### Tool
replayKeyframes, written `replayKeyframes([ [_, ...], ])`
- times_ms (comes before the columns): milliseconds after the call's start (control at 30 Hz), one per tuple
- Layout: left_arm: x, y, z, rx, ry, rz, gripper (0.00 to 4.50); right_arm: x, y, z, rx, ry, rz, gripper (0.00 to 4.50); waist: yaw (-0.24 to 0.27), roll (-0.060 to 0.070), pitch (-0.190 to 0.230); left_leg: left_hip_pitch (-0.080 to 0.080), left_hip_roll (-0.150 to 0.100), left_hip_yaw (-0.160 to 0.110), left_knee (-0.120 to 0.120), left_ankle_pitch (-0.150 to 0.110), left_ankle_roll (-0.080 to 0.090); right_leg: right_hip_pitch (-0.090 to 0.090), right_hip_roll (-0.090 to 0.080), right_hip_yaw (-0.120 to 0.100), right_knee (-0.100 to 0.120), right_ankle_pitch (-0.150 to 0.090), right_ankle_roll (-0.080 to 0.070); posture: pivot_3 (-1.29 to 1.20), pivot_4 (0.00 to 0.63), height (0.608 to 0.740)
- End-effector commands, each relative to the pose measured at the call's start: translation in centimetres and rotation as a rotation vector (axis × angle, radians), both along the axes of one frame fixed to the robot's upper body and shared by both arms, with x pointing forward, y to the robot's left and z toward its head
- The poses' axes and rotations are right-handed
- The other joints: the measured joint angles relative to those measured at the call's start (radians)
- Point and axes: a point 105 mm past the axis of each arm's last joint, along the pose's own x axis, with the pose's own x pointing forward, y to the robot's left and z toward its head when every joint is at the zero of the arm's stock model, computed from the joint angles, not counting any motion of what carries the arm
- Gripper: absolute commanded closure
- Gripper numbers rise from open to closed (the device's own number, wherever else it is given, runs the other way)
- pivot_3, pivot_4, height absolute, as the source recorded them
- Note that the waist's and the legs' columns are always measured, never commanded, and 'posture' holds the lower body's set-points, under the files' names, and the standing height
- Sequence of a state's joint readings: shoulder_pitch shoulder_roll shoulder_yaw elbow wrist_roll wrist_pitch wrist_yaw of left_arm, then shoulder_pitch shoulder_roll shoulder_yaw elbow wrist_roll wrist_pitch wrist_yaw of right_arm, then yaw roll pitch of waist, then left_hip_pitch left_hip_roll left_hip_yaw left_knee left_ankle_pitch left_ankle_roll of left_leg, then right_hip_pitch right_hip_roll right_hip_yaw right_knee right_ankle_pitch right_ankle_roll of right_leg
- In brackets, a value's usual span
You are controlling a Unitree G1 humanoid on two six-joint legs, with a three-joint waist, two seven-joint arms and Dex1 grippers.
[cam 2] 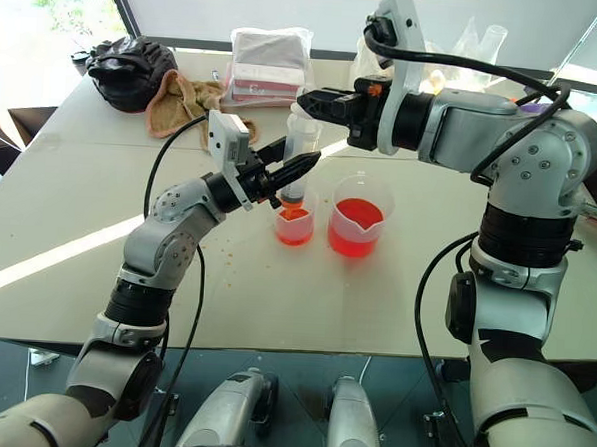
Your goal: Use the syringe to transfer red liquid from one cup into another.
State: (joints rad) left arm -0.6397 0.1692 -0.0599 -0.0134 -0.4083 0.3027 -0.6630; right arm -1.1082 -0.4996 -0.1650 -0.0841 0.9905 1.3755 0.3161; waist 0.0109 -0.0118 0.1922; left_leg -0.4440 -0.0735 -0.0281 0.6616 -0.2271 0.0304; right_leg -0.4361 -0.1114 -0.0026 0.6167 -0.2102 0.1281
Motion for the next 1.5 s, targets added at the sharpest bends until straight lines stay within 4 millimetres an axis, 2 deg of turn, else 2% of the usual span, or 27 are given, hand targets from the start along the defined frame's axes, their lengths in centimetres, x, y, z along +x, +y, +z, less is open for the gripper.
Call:
replayKeyframes([
  [33, -0.1, 0.2, 3.1, -0.061, -0.088, 0.017, 3.02, -2.6, 3.0, -1.2, -0.054, 0.043, 0.204, 4.48, 0.0, 0.0, 0.0, 0.0, 0.0, 0.0, 0.0, 0.0, 0.0, 0.0, 0.0, 0.0, 0.0, 0.0, 0.0, 0.0, 0.15, 0.74],
  [400, 0.0, 0.3, 4.1, -0.081, -0.1, 0.019, 3.02, -2.7, 3.4, -2.1, -0.088, 0.077, 0.22, 4.48, 0.0, 0.0, 0.0, 0.0, 0.0, 0.0, 0.0, 0.0, 0.0, 0.0, 0.0, 0.0, 0.0, 0.0, 0.0, 0.0, 0.15, 0.74],
  [767, 0.1, 0.5, 4.8, -0.092, -0.11, 0.027, 3.02, -2.9, 3.0, -1.5, -0.08, 0.037, 0.223, 4.48, 0.0, 0.0, 0.0, 0.0, 0.0, 0.0, 0.0, 0.0, 0.0, 0.0, 0.0, 0.0, 0.0, 0.0, 0.0, 0.0, 0.15, 0.74],
  [833, 0.1, 0.5, 4.8, -0.094, -0.109, 0.028, 3.02, -2.9, 2.9, -1.2, -0.073, 0.025, 0.219, 3.64, 0.0, 0.0, 0.0, 0.0, 0.0, 0.0, 0.0, 0.0, 0.0, 0.0, 0.0, 0.0, 0.0, 0.0, 0.0, 0.0, 0.15, 0.74],
  [867, 0.1, 0.5, 4.9, -0.096, -0.109, 0.03, 3.02, -2.8, 2.7, -1.0, -0.07, 0.019, 0.216, 3.41, 0.0, 0.0, 0.0, 0.0, 0.0, 0.0, 0.0, 0.0, 0.0, 0.0, 0.0, 0.0, 0.0, 0.0, 0.0, 0.0, 0.15, 0.74],
  [933, 0.1, 0.6, 5.0, -0.099, -0.109, 0.033, 3.02, -2.8, 2.4, -0.7, -0.068, 0.007, 0.212, 2.22, 0.001, 0.0, 0.0, 0.0, 0.0, 0.0, 0.0, 0.0, 0.0, 0.0, 0.0, 0.0, 0.0, 0.0, 0.0, 0.0, 0.15, 0.74],
  [967, 0.1, 0.7, 5.0, -0.101, -0.109, 0.034, 3.02, -2.8, 2.1, -0.4, -0.067, 0.002, 0.204, 1.92, 0.0, 0.0, 0.0, 0.0, 0.0, 0.0, 0.0, 0.0, 0.0, 0.0, 0.0, 0.0, 0.0, 0.0, 0.0, 0.0, 0.15, 0.74],
  [1000, 0.1, 0.7, 5.1, -0.103, -0.109, 0.036, 3.02, -2.6, 1.7, -0.1, -0.066, -0.007, 0.189, 1.42, 0.001, 0.0, 0.0, 0.0, 0.0, 0.0, 0.0, 0.0, 0.0, 0.0, 0.0, 0.0, 0.0, 0.0, 0.0, 0.0, 0.15, 0.74],
  [1100, 0.1, 0.8, 5.3, -0.111, -0.106, 0.039, 3.02, -2.1, 0.5, 0.7, -0.053, -0.028, 0.147, 1.42, 0.002, 0.0, 0.0, 0.0, 0.0, 0.0, 0.0, 0.0, 0.0, 0.0, 0.0, 0.0, 0.0, 0.0, 0.0, 0.0, 0.15, 0.74],
  [1200, 0.4, 1.4, 5.8, -0.165, -0.072, 0.053, 3.02, -1.5, -1.9, 2.4, -0.019, -0.072, 0.068, 1.42, 0.001, 0.0, 0.0, 0.0, 0.0, 0.0, 0.0, 0.0, 0.0, 0.0, 0.0, 0.0, -0.001, 0.0, 0.0, 0.0, 0.15, 0.74],
  [1333, 1.2, 3.1, 7.7, -0.312, 0.017, 0.088, 3.02, -1.8, -5.8, 5.1, 0.041, -0.133, -0.012, 1.42, 0.004, 0.0, 0.0, -0.001, 0.0, 0.0, 0.0, 0.0, 0.0, -0.001, 0.0, -0.001, -0.001, 0.0, 0.0, 0.0, 0.15, 0.74],
  [1433, 1.6, 4.4, 8.9, -0.376, 0.076, 0.113, 3.02, -1.9, -7.7, 5.8, 0.068, -0.147, -0.056, 1.42, 0.002, 0.0, 0.001, -0.001, 0.0, 0.0, 0.0, -0.001, 0.001, 0.0, 0.0, -0.001, -0.002, 0.0, 0.0, 0.0, 0.15, 0.74],
  [1500, 2.4, 5.7, 9.6, -0.399, 0.174, 0.162, 3.02, -1.8, -8.8, 5.5, 0.06, -0.145, -0.106, 1.42, 0.001, -0.001, 0.001, -0.001, 0.0, 0.0, 0.0, -0.001, 0.001, 0.0, 0.0, -0.001, -0.002, 0.0, 0.0, 0.0, 0.15, 0.74],
])
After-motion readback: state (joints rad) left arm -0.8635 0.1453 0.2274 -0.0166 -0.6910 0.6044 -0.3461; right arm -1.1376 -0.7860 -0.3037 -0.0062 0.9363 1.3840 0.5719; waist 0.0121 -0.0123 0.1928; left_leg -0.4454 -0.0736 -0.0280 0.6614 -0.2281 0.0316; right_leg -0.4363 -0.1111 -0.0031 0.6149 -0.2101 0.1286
